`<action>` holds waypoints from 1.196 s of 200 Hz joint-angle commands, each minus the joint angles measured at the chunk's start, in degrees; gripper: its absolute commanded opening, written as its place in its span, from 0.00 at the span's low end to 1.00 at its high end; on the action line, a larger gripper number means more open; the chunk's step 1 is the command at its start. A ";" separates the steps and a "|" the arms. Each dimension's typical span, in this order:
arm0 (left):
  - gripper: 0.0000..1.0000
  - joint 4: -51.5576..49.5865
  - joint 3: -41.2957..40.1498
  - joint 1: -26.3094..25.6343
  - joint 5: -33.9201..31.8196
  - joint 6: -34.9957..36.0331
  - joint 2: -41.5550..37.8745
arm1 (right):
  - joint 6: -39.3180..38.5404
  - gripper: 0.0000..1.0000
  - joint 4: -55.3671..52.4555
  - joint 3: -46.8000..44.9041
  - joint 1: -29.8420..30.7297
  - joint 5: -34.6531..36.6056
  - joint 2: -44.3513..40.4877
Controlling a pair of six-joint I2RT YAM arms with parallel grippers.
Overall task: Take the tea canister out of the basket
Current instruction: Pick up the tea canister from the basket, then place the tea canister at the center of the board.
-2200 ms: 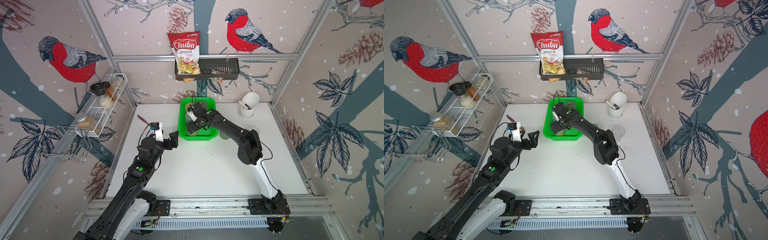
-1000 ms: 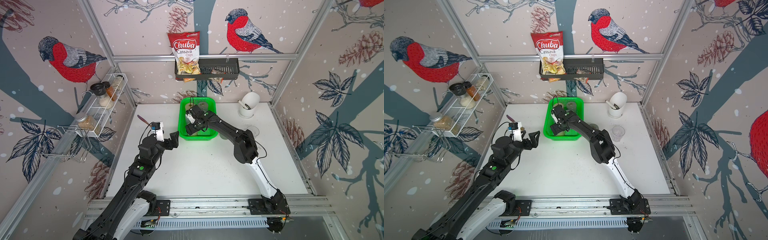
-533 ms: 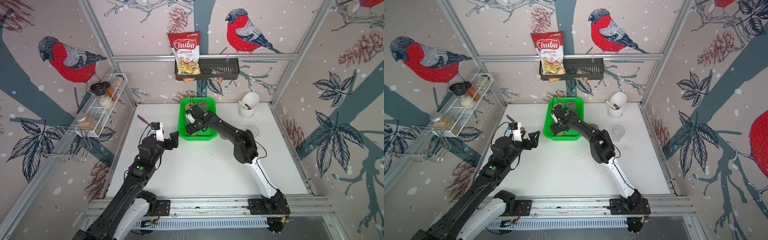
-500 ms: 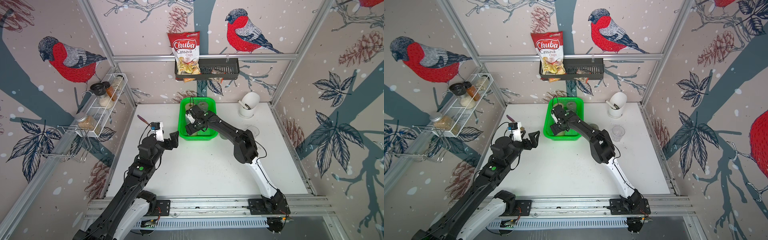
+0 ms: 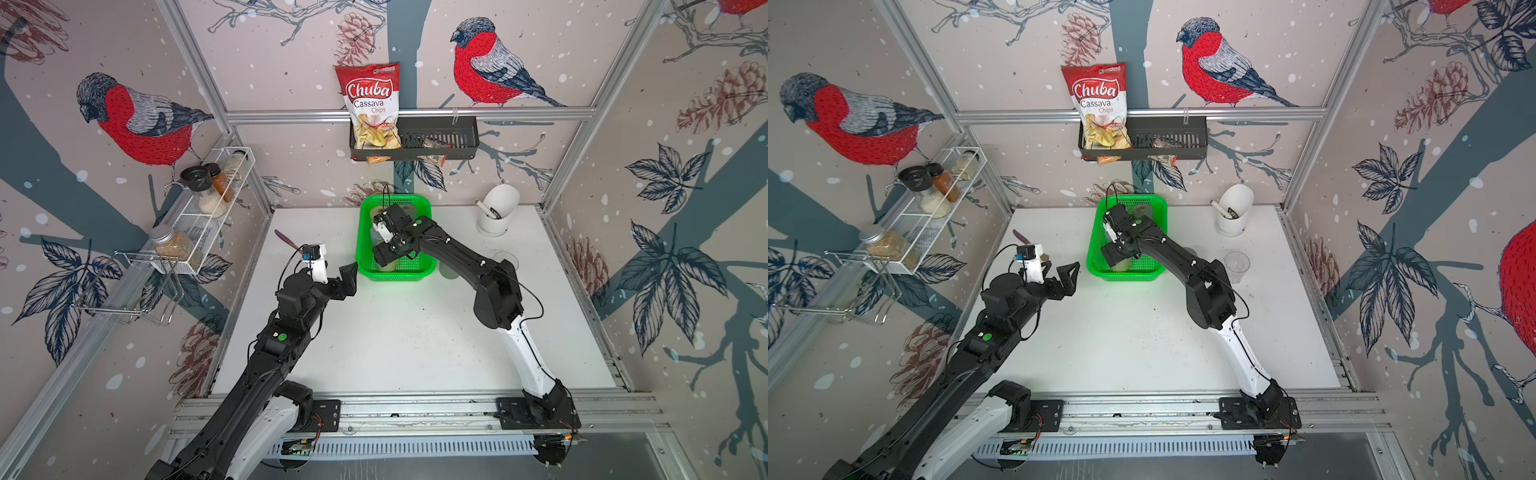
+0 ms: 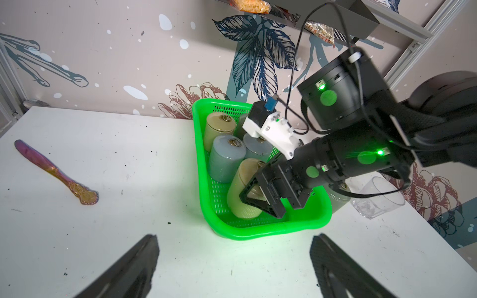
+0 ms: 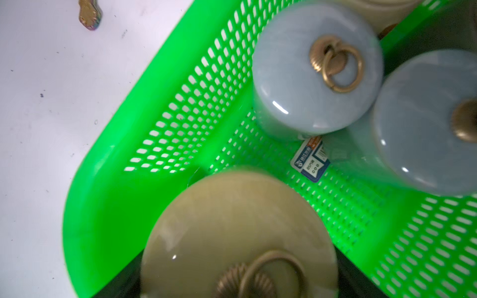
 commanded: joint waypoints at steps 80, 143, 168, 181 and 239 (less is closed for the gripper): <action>0.95 0.42 3.26 -0.89 4.45 0.49 3.70 | -1.18 0.00 1.30 -6.22 -0.59 6.14 -16.82; 0.94 2.69 7.81 -11.78 3.69 5.04 12.28 | 1.65 0.00 4.02 -24.26 -8.83 11.63 -33.24; 0.95 4.68 8.91 -14.26 5.50 5.57 16.04 | 2.99 0.00 6.96 -33.84 -14.06 11.42 -40.17; 0.95 6.04 9.04 -14.98 7.21 5.56 17.50 | 3.52 0.00 9.06 -38.77 -17.09 10.39 -43.47; 0.95 8.42 10.33 -17.74 11.82 6.14 22.83 | 2.42 0.00 13.60 -49.66 -27.18 5.45 -46.86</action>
